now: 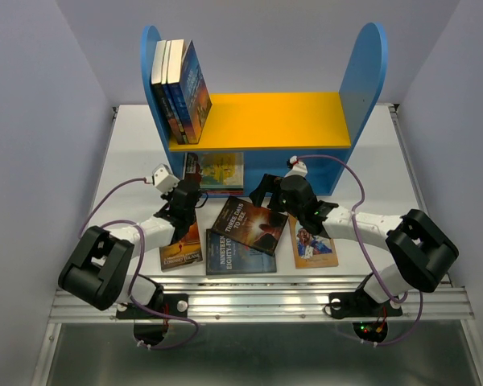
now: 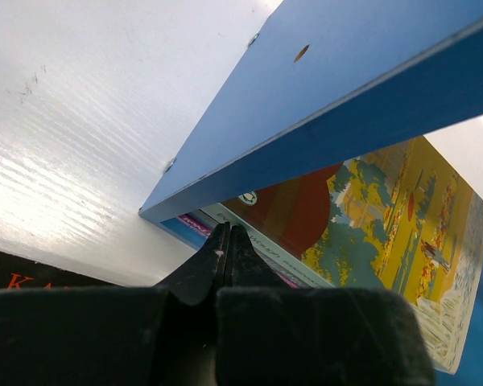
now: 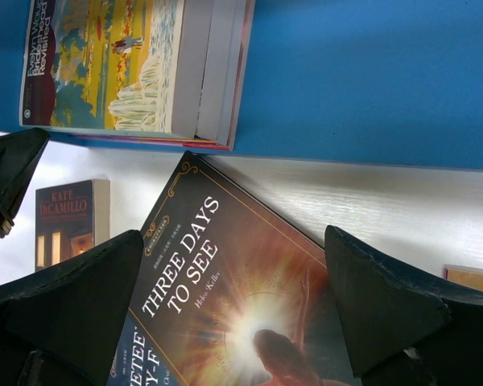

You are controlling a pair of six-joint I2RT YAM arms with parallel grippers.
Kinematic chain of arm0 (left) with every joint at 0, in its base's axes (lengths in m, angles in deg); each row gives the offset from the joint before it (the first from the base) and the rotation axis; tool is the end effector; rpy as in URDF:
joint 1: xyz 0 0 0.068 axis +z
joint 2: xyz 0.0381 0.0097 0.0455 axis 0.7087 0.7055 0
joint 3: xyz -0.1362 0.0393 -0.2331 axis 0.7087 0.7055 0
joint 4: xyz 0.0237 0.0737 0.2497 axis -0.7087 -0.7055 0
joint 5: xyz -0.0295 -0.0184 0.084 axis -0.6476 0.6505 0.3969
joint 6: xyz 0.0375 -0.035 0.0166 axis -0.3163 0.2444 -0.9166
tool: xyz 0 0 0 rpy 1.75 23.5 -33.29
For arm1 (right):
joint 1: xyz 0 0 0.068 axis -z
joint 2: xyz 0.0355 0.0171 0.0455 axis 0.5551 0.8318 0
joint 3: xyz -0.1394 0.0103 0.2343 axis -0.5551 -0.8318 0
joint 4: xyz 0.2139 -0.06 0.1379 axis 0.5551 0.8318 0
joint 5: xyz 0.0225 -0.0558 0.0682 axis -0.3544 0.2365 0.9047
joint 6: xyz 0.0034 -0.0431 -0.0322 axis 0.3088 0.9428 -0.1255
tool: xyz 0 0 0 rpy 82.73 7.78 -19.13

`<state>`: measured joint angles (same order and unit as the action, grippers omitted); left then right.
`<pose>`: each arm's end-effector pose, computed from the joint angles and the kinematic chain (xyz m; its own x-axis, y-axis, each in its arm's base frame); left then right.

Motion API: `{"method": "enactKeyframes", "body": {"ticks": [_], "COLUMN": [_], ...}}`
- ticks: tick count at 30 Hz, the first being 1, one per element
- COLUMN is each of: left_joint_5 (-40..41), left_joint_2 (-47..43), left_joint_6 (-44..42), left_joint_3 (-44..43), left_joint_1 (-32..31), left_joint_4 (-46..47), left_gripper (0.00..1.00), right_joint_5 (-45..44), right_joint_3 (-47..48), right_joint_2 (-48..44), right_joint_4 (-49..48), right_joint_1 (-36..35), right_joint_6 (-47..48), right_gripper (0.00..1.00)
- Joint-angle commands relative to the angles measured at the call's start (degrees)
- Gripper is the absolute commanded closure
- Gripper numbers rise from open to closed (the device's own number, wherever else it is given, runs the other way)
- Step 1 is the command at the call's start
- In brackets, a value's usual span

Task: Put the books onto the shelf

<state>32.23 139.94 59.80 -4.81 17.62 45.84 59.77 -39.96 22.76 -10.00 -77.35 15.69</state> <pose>0.2413 -0.1025 0.1800 -0.1535 -0.6148 -0.7736 -0.3198 0.7717 -0.5498 0.2330 0.2110 0.2019 -0.6014 0.3312 -0.7271 -0.1651 0.8389 0.5187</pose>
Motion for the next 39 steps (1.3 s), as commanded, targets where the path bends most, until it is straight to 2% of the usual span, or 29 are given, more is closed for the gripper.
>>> {"method": "enactKeyframes", "body": {"ticks": [1, 6, 10, 11, 12, 14, 15, 17, 18, 22, 28, 33, 39], "left_joint_5": [0.8, -1.9, -2.7, -3.6, -5.4, -9.5, -11.4, -17.2, -19.4, -32.2, -43.6, -45.7, -42.6], "left_joint_2": [-1.2, -6.2, -11.9, -13.6, -17.3, -23.2, -25.5, -29.5, -33.3, -41.0, -49.2, -51.2, -48.1], "left_joint_6": [0.9, 3.4, 4.0, 4.7, 6.4, 6.2, 6.0, 6.1, 6.2, 6.2, 10.4, 12.2, 10.7], "left_joint_3": [-1.1, 1.8, 0.8, 0.5, 0.5, 0.7, 1.0, 2.4, 3.1, 6.4, 12.1, 14.1, 13.0], "left_joint_1": [0.3, 0.2, 0.2, 0.2, 0.1, 0.2, 0.2, 0.2, 0.2, 0.1, -0.2, -0.9, -1.1], "left_joint_4": [1.9, -0.1, -10.8, -13.7, -16.1, -23.0, -26.2, -29.9, -31.0, -34.8, -34.9, -33.4, -32.3], "left_gripper": [1.00, 1.00, 1.00, 0.86, 0.60, 0.44, 0.27, 0.13, 0.02, 0.01, 0.01, 0.01, 0.01], "right_joint_5": [-1.2, -1.1, -0.2, -0.1, 0.2, 0.6, 0.8, 1.3, 1.7, 3.1, 6.3, 6.9, 6.0], "right_joint_3": [0.9, 0.8, 0.2, 0.0, -0.6, -1.7, -2.1, -3.0, -3.5, -2.8, -2.4, -2.5, -6.3], "right_joint_2": [-1.2, -1.5, -2.8, -3.1, -3.6, -4.9, -5.2, -5.9, -6.1, -5.0, -2.9, -1.6, -7.9], "right_joint_4": [-1.7, -1.7, -1.6, -1.5, -1.4, -0.8, -0.4, 0.0, 0.5, 3.8, 4.8, 7.6, 10.7], "right_joint_1": [-0.7, -0.7, -0.7, -0.7, -0.7, -0.7, -0.7, -0.7, -0.7, -0.7, 1.5, 2.8, 2.8], "right_joint_6": [0.3, 0.8, 1.2, 1.1, 1.1, 1.4, 1.5, 1.9, 2.4, 3.7, 3.1, 0.9, -4.0], "right_gripper": [0.01, 0.01, 0.00, 0.00, 0.00, 0.00, 0.00, 0.00, 0.00, 0.00, 0.00, 0.00, 0.00]}}
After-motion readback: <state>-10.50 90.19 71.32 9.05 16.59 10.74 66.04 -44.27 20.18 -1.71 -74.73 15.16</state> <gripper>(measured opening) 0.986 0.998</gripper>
